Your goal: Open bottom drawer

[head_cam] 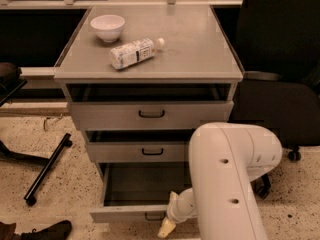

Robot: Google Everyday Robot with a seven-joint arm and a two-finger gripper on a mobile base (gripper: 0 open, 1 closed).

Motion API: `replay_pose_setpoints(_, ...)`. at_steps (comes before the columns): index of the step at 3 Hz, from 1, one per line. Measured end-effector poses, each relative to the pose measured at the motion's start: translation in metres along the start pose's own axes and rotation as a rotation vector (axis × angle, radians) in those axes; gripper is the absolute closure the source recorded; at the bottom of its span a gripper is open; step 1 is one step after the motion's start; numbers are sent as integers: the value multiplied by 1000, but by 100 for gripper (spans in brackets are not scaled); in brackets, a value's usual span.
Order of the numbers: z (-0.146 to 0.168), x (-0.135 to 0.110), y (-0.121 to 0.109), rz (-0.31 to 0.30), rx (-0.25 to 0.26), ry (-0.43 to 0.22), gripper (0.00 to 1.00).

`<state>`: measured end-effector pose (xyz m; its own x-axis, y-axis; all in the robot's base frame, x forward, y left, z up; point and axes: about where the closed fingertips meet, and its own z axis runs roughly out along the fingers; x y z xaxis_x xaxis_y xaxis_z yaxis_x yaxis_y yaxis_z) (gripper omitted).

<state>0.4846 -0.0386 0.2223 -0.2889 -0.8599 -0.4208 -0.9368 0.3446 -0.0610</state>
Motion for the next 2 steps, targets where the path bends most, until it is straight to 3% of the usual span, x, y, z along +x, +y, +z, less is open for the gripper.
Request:
replay_pose_setpoints(1, 26, -16, -16, -43, -23, 7, 0)
replay_pose_setpoints(2, 55, 6, -14, 4, -91, 26, 0)
